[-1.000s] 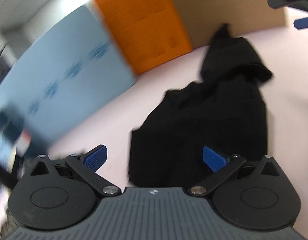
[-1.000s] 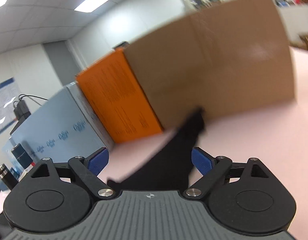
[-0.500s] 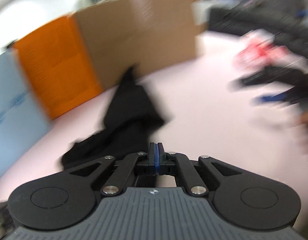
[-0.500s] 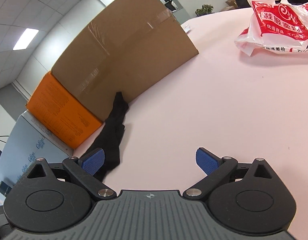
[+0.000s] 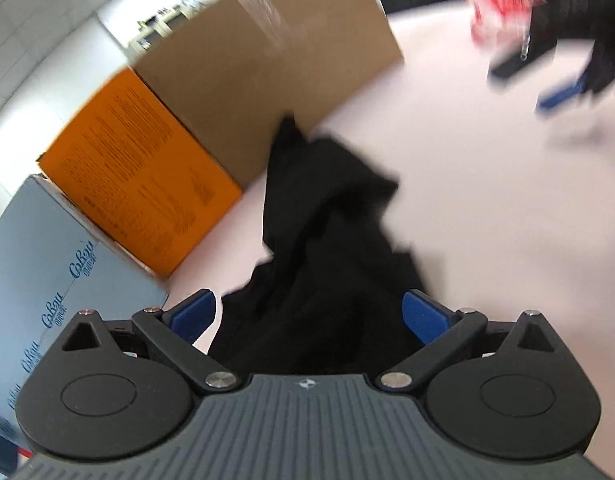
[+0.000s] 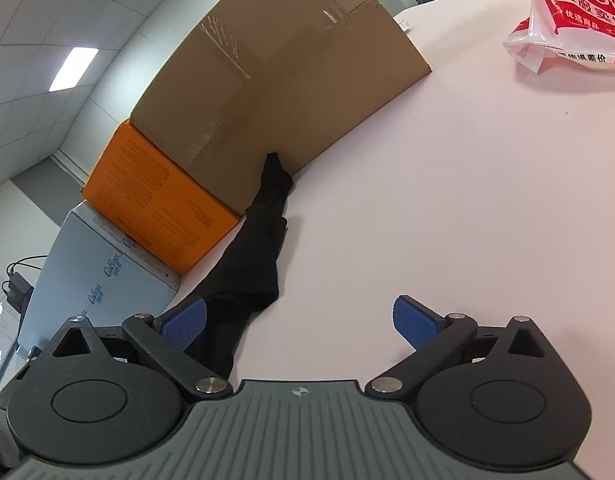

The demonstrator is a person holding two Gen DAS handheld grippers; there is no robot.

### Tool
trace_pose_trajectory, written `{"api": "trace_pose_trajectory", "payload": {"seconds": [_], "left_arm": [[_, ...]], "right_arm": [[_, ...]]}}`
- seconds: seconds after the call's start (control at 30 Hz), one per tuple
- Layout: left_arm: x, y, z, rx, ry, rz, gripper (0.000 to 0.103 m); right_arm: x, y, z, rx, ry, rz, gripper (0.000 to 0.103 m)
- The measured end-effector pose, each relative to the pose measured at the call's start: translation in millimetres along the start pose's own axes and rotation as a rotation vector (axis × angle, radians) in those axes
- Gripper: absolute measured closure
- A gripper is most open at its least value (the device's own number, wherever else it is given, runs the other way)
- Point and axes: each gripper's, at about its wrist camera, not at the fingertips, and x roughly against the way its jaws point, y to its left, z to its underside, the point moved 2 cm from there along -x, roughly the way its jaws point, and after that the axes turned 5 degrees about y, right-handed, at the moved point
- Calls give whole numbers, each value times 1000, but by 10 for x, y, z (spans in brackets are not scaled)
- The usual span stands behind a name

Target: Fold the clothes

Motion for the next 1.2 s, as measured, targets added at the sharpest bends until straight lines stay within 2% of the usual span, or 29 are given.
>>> {"api": "trace_pose_trajectory", "payload": {"seconds": [0.07,0.23,0.3,0.37,0.4,0.43,0.47,0.53,0.57,0.8,0.9,0.97,1.0,1.03,1.07,1.1,1.17,1.2], "left_arm": [[-182,-50,55,-43,65,16,3],[-223,-30,52,14,90,117,2],[-223,-138,-1,17,82,93,3],[-223,-203,-37,54,69,75,14],[-228,-212,-69,90,77,75,28],[-224,-219,-108,125,89,79,52],[-212,-225,-159,154,101,85,63],[-158,-250,-292,195,99,102,99],[-87,-258,-358,215,75,122,103],[779,-276,-1009,299,-250,294,103],[1046,-186,-1134,411,-309,431,102],[1072,-119,-1090,509,-279,544,95],[1023,-91,-1024,563,-235,588,71],[967,-76,-935,612,-188,612,35],[912,-61,-847,660,-140,636,20],[867,-42,-752,706,-102,646,13],[865,12,-588,760,-69,603,12],[875,37,-530,776,-58,575,7]], "right_arm": [[15,-14,27,-11,3,6,2],[121,-66,111,-27,-6,15,0],[167,-132,157,-48,-11,33,0],[209,-201,201,-74,-14,53,0],[233,-231,215,-85,-17,57,0],[263,-254,224,-92,-25,56,0],[293,-275,232,-97,-33,54,0],[359,-301,246,-101,-56,58,0],[392,-316,253,-104,-68,60,0],[587,-426,277,-153,-158,76,0],[632,-468,259,-179,-191,71,0],[651,-484,247,-189,-207,67,0],[651,-487,240,-188,-211,65,0],[645,-486,239,-187,-212,64,0],[629,-484,237,-187,-211,62,0],[605,-476,240,-189,-207,58,0],[548,-447,243,-189,-200,39,0],[515,-422,240,-185,-197,25,0]]}}
